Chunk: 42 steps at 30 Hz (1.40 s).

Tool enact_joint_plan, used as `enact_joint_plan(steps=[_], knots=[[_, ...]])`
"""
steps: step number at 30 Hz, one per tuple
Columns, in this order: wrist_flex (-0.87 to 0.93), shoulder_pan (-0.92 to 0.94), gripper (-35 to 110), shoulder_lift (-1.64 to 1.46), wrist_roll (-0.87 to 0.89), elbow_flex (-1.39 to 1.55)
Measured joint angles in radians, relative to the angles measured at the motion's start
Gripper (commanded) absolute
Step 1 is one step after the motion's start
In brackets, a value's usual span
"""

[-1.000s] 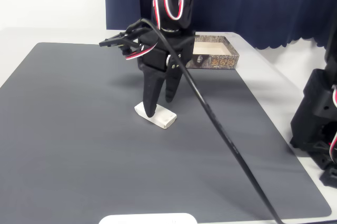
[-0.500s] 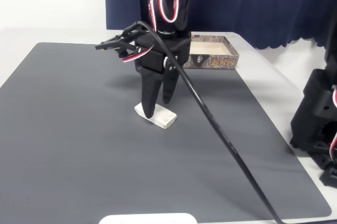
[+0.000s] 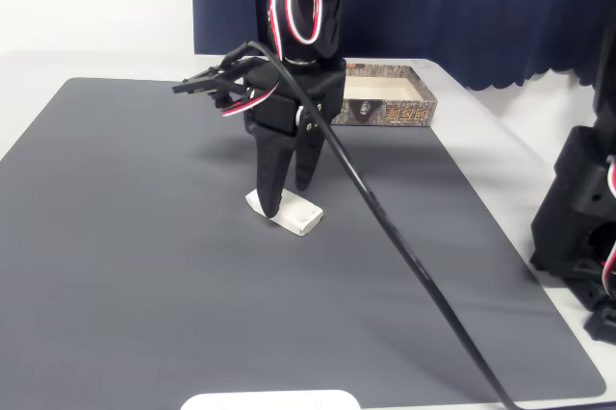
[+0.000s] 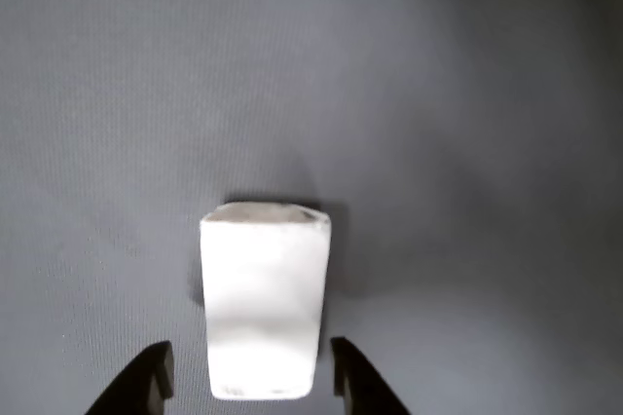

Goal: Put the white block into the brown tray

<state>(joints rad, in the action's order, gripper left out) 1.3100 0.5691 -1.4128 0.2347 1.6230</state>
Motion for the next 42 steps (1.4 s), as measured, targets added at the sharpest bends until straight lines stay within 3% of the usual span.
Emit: enact_joint_plan(steps=[42], knots=[[-0.049, 0.008, 32, 0.04, 0.011, 0.002]])
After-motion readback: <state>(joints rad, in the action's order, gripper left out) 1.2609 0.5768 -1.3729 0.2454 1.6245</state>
